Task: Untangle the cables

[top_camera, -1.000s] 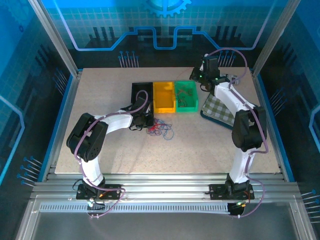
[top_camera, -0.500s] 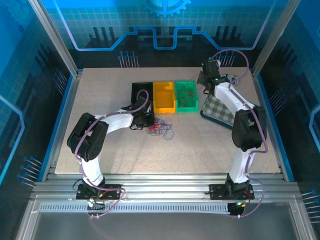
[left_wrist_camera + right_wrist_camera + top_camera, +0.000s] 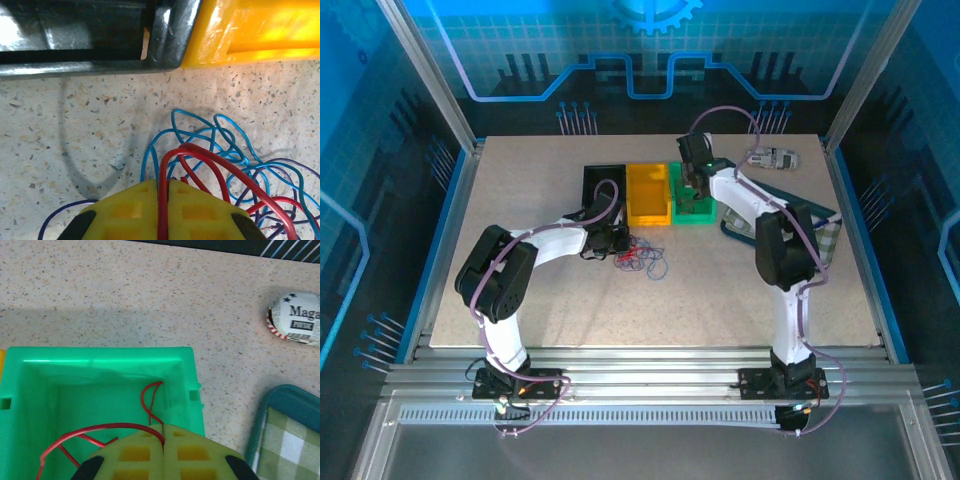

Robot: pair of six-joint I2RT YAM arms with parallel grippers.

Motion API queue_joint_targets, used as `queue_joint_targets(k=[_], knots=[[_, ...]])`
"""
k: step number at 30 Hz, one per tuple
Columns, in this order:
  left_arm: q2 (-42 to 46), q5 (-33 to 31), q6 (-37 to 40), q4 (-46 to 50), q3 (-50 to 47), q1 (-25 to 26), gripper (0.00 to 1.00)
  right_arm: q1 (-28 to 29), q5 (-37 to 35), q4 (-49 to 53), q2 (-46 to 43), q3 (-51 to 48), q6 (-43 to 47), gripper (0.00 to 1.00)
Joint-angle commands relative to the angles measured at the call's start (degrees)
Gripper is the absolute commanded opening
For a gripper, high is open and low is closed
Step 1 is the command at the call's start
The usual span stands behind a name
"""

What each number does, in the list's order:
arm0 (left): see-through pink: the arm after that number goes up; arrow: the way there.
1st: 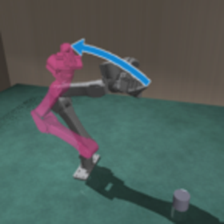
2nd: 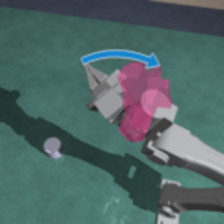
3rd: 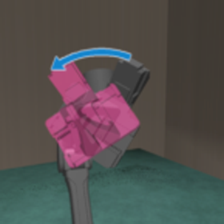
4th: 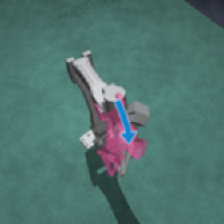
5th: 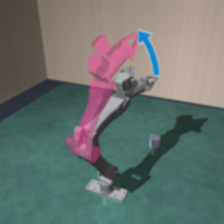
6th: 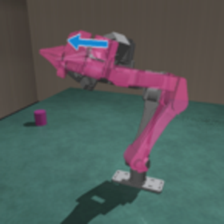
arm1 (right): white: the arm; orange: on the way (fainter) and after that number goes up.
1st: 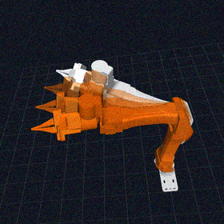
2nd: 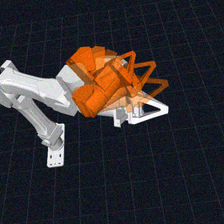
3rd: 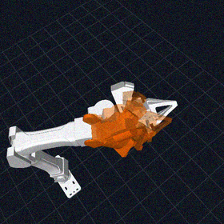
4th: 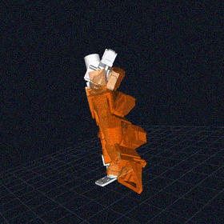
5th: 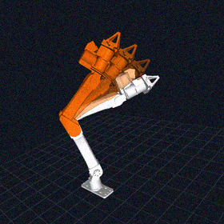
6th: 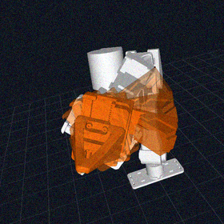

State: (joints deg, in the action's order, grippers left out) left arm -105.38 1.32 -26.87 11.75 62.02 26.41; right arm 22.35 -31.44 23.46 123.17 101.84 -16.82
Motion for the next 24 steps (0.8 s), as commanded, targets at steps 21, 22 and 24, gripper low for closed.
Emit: queue_joint_targets(k=[21,22,24], knots=[[-0.70,-0.71,1.91,1.20,1.88,0.39,0.00,-1.21,11.89,11.81,11.84,12.63,-3.49,0.05],[-0.78,-0.58,1.93,1.26,1.96,0.39,0.00,-1.33,12.01,11.25,10.87,12.16,-3.20,0.07],[-1.03,-0.40,1.90,1.26,2.13,0.38,0.00,-1.50,12.44,9.62,8.45,11.04,-2.44,0.11]])
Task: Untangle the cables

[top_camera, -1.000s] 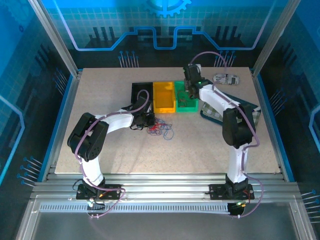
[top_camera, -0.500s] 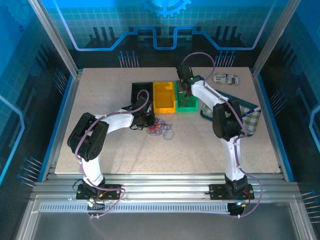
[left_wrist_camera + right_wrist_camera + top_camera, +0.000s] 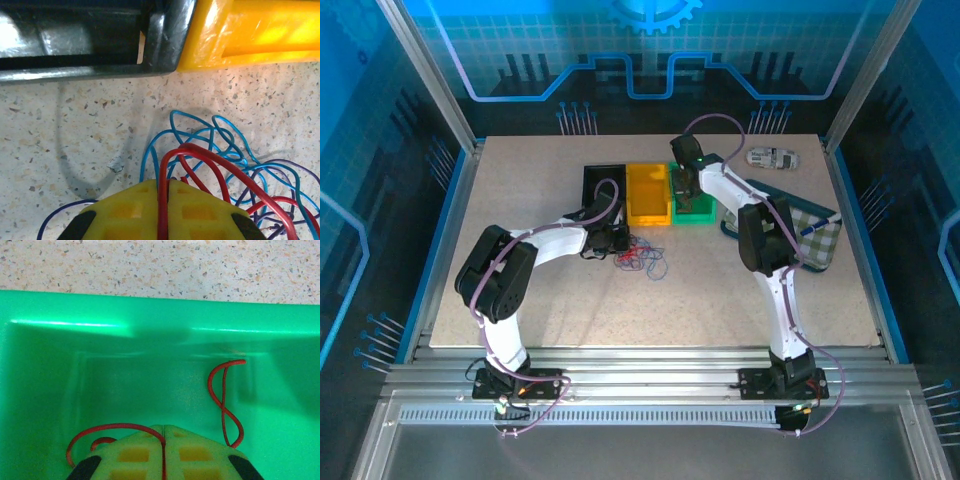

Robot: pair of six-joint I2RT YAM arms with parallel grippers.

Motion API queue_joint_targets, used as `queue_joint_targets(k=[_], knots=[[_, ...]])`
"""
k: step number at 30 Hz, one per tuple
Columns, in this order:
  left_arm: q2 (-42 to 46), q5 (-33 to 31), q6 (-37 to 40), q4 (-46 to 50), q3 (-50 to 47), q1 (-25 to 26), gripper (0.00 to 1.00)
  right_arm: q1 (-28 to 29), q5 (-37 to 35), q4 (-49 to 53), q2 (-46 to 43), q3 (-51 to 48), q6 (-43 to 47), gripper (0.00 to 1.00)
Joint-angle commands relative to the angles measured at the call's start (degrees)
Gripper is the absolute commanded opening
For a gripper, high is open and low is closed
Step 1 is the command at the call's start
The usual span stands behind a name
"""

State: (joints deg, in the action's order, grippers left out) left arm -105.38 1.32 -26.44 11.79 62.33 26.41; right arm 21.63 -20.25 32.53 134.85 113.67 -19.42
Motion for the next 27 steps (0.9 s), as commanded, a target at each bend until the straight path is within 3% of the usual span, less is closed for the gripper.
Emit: queue_joint_targets(k=[1,10,18,22,23,25,27], knots=[[-1.05,-0.31,1.47,1.22,1.88,0.39,0.00,-0.86,1.27,-0.17,-4.35,-1.37,0.34,0.14],[-0.97,0.08,1.47,0.73,1.92,0.48,0.00,-1.23,1.64,-4.33,-13.13,-6.82,-0.26,0.39],[-0.37,0.99,1.65,0.60,1.74,0.42,0.00,-1.26,1.03,-12.89,-25.98,-21.44,-1.97,0.45],[0.57,5.43,2.47,0.25,1.92,-0.35,0.00,0.25,7.73,-19.83,-33.72,-32.86,-2.70,0.45],[0.82,6.64,2.55,0.25,1.92,-0.63,0.02,0.93,10.10,-21.46,-35.00,-35.32,-2.37,0.45],[1.67,10.15,2.52,-0.61,1.51,-1.63,0.19,2.91,16.68,-23.78,-36.96,-39.57,-2.16,0.45],[3.02,13.60,2.14,-2.13,0.57,-2.86,0.43,4.87,23.01,-25.14,-37.70,-42.95,-2.98,0.44]])
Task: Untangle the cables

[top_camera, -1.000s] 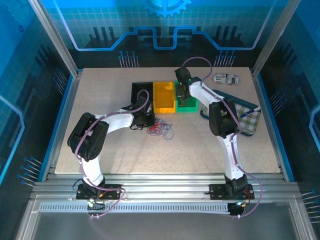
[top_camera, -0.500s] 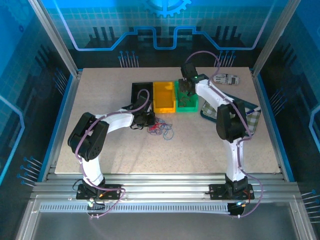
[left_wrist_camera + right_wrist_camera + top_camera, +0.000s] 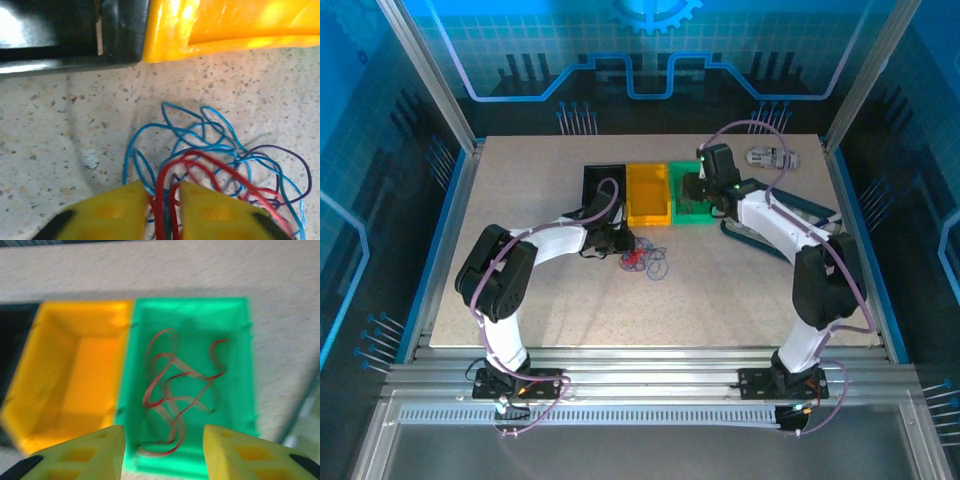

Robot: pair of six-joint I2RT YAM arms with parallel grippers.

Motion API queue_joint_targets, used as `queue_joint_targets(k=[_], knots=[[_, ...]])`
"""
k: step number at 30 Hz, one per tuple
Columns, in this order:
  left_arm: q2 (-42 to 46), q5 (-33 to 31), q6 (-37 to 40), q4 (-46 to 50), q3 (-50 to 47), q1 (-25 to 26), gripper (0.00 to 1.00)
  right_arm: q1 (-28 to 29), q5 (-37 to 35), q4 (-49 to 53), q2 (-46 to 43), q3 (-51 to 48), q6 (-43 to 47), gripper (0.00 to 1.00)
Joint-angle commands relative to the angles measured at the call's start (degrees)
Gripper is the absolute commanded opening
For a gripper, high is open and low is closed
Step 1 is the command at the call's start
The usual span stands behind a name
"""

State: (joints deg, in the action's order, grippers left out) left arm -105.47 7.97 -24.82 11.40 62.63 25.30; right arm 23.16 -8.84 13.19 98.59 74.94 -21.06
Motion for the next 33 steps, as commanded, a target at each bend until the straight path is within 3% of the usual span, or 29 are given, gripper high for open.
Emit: queue_joint_targets(k=[1,5,8,13,26,33], knots=[[3.86,8.22,0.38,-2.56,-0.33,-2.29,0.52,4.39,13.90,-6.41,-1.30,-5.65,-1.84,0.44],[7.19,12.77,-0.75,-4.85,-2.43,-4.34,0.74,7.73,18.24,-7.45,0.36,-7.78,-2.86,0.43],[10.68,10.48,-2.64,-6.70,-5.19,-5.66,0.78,9.50,19.57,-6.79,2.57,-6.82,-2.29,0.42],[14.29,3.24,-5.68,-6.51,-8.64,-7.71,0.78,10.30,20.70,-4.12,7.05,-3.97,-1.82,0.40],[11.87,4.15,-3.18,-4.49,-10.19,-7.73,0.68,10.33,21.67,4.88,17.38,6.18,2.64,0.30],[11.52,4.13,-2.92,-4.82,-11.41,-7.72,0.68,10.49,23.16,6.67,17.91,6.13,3.05,0.26]])
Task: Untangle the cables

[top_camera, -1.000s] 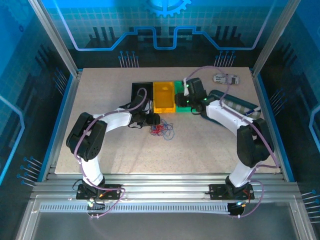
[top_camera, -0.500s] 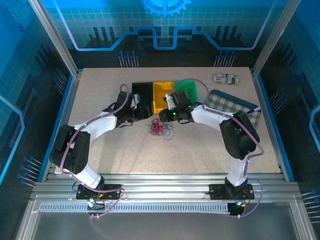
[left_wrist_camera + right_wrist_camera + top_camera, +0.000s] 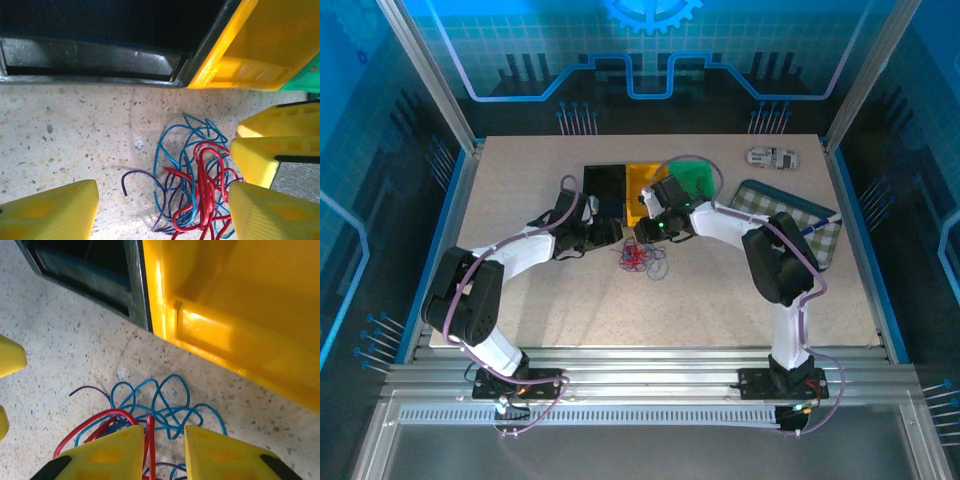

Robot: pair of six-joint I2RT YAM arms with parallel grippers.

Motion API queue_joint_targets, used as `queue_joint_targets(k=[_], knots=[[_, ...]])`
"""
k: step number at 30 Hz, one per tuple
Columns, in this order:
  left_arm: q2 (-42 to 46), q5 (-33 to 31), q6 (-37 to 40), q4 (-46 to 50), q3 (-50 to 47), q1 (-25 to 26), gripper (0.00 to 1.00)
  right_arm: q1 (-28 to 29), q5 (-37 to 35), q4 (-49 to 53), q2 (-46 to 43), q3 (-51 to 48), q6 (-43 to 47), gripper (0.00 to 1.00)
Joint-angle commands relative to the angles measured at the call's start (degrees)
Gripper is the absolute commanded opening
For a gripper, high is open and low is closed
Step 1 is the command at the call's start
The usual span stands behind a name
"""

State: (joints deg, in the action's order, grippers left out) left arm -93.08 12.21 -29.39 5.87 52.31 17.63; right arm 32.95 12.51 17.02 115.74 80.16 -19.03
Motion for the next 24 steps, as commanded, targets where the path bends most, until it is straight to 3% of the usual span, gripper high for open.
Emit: queue_joint_targets(k=[1,13,19,24], knots=[[-1.04,-0.13,1.53,0.51,-1.22,0.03,0.67,0.78,1.73,2.83,0.43,0.60,1.11,0.26],[-2.50,0.31,2.71,1.05,-0.50,0.44,0.67,1.58,2.99,3.50,-0.17,-1.21,1.19,0.26],[-2.11,0.42,3.69,1.47,-1.07,0.65,0.67,1.43,1.13,3.29,-1.57,-2.20,2.07,0.04],[-1.89,2.81,6.13,1.02,-1.81,0.92,0.67,-0.80,3.96,0.71,-5.64,-4.05,1.82,0.00]])
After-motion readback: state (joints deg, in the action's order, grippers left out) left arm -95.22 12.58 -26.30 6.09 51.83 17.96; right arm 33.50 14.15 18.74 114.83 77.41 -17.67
